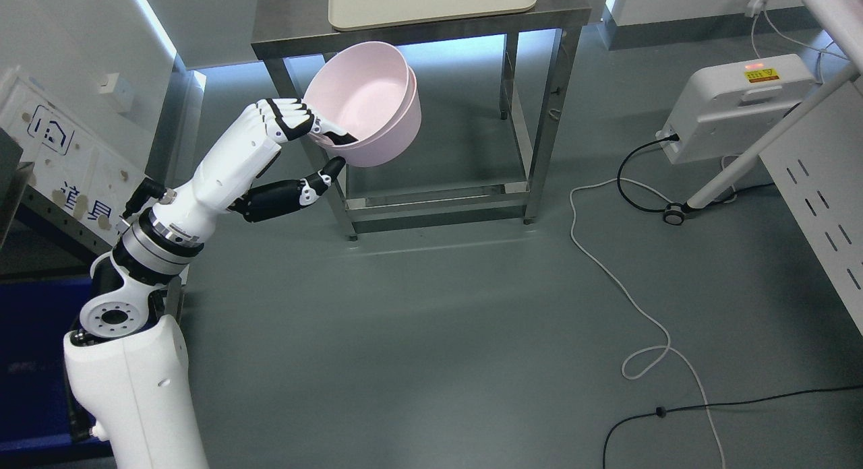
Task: Stack pink IKEA bowls on left shelf middle
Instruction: 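Lift the stacked bowls and turn toward the blue bin shelf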
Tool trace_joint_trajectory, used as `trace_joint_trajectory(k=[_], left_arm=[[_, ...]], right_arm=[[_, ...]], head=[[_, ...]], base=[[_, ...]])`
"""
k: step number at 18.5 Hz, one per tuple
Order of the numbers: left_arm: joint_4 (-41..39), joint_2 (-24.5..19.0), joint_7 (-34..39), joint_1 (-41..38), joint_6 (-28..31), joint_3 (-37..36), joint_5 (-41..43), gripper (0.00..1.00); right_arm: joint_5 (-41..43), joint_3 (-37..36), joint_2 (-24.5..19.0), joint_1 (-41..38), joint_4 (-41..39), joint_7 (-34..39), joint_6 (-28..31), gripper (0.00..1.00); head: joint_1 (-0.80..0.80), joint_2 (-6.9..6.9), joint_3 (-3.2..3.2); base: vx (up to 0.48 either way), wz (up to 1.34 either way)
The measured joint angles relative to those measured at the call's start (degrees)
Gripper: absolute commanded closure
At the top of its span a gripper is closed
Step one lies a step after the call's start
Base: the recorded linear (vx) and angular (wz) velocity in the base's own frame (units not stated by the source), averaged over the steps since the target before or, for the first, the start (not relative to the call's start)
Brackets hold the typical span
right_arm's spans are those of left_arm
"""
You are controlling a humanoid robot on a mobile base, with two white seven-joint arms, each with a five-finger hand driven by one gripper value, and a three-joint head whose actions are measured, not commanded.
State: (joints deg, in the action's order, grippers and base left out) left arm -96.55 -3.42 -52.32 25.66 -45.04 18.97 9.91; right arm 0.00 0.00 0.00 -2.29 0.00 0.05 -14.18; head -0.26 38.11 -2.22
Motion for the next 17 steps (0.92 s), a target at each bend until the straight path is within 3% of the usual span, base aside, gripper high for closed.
trace_joint_trajectory(k=[11,17], left_arm=[[-0.35,-1.15,0.00,5.01,1.53,1.21,-0.09,0.99],[-0.27,-3.35,0.00,5.93,2.94,2.82,-0.09,0.99]], right_arm=[[0.00,0.00,0.00,-0.01,0.00,0.00,0.00,0.00],[0.00,0.00,0.00,0.00,0.00,0.00,0.00,0.00]], head=[[0.00,0.00,0.00],[0.00,0.00,0.00]], base=[[-0.251,0.04],[-0.189,0.48]])
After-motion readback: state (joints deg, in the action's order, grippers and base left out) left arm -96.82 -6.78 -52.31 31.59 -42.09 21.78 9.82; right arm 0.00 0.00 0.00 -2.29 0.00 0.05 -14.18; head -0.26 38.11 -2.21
